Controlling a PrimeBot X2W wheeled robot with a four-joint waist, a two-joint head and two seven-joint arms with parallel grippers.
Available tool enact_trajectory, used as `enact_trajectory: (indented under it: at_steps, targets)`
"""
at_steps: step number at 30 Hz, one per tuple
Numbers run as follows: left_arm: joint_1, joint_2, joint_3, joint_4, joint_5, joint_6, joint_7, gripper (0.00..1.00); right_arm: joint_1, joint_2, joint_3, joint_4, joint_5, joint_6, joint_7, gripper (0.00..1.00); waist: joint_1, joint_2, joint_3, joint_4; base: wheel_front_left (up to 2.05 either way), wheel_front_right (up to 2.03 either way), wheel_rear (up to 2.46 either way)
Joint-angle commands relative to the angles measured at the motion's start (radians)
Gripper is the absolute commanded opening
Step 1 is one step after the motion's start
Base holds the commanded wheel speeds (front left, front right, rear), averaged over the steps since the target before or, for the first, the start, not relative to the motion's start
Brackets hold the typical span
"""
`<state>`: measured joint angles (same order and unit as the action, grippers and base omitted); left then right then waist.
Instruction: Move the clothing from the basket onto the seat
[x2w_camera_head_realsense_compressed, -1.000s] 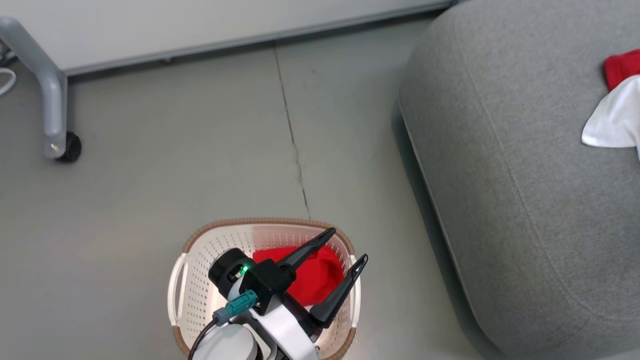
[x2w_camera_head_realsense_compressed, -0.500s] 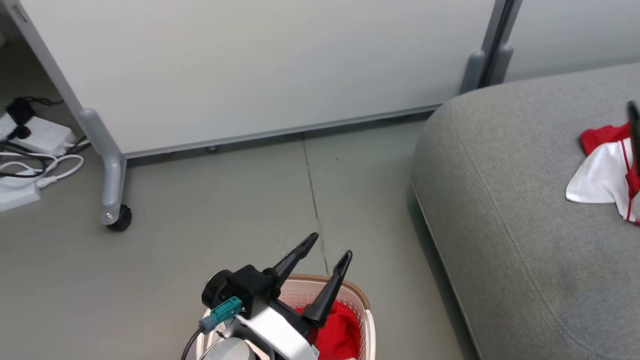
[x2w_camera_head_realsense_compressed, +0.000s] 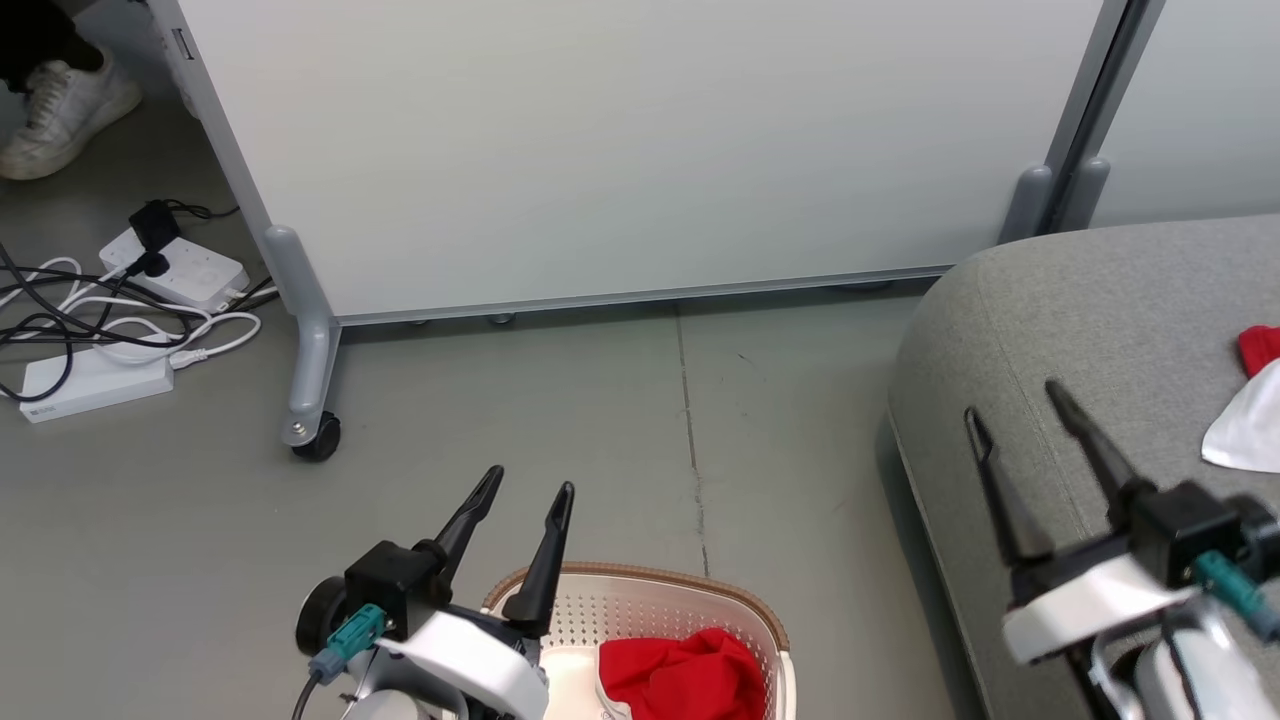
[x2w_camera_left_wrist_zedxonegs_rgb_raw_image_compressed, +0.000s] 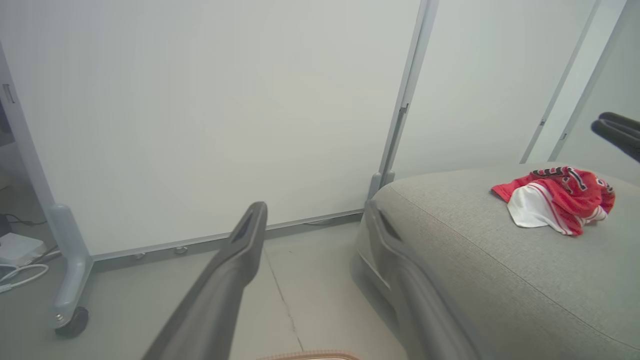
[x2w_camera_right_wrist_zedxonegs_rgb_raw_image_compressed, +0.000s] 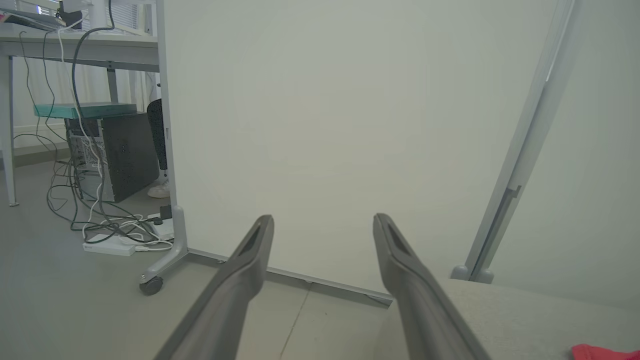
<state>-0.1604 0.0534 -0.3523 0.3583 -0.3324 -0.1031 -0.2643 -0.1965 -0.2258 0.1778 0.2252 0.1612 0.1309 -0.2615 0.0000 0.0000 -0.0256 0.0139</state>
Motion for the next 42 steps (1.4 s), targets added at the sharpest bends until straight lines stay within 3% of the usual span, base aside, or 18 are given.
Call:
enact_trajectory:
  at_steps: [1, 5, 12, 24, 42]
  targets:
    - [0.016, 0.002, 0.014, 0.000, 0.020, 0.008, 0.000, 1.00, 0.036, 0.025, -0.013, -0.011, -0.015, 0.000, -0.006, 1.00, 0.0000, 0.0000, -0.002, 0.006, 0.00, 0.00, 0.00]
    - [0.052, 0.000, 0.051, -0.029, 0.053, 0.012, 0.000, 1.00, 0.108, 0.112, -0.043, -0.031, -0.049, 0.000, -0.006, 1.00, 0.0000, 0.0000, -0.004, 0.010, 0.00, 0.00, 0.00]
    - [0.100, 0.000, 0.061, -0.052, 0.033, 0.056, 0.000, 1.00, 0.186, 0.165, -0.072, -0.063, -0.084, 0.000, -0.006, 1.00, 0.0000, 0.0000, -0.006, 0.015, 0.00, 0.00, 0.00]
    - [0.112, -0.001, 0.079, -0.065, 0.024, 0.095, 0.000, 1.00, 0.228, 0.174, -0.091, -0.098, -0.078, 0.000, -0.006, 1.00, 0.0000, 0.0000, -0.011, 0.026, 0.00, 0.00, 0.00]
    - [0.109, -0.001, 0.104, -0.087, 0.025, 0.081, 0.000, 1.00, 0.224, 0.174, -0.089, -0.109, -0.066, 0.000, -0.006, 1.00, 0.0000, 0.0000, 0.003, 0.035, 0.00, 0.00, 0.00]
